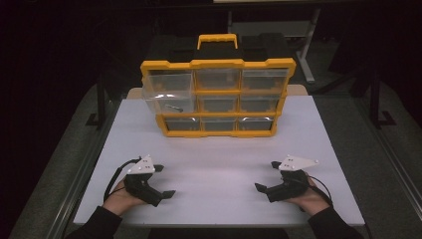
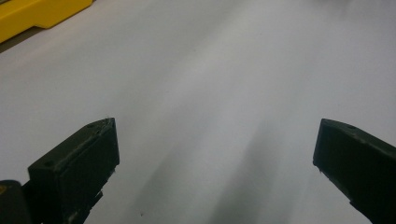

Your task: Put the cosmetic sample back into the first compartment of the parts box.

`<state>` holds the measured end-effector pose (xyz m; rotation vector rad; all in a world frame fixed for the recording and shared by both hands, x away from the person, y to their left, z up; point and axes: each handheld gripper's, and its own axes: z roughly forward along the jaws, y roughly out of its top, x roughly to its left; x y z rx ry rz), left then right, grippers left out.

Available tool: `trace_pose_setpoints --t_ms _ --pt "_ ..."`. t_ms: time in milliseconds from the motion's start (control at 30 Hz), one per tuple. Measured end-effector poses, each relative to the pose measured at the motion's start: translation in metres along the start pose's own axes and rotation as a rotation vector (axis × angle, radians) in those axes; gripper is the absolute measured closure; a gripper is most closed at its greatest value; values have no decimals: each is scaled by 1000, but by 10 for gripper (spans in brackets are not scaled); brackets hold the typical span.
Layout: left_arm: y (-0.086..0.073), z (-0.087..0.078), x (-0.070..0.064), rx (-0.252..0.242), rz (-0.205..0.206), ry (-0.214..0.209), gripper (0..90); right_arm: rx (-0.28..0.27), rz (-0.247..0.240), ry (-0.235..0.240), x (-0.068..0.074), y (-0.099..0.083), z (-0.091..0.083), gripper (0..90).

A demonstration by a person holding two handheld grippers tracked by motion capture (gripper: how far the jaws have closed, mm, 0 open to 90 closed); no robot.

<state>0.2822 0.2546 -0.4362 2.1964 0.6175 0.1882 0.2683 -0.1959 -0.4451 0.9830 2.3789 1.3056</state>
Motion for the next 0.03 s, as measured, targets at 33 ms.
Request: trace_pose_setpoints --t_ms 33 --pt "0 0 0 3 3 3 0 5 2 -2 0 -1 0 20"
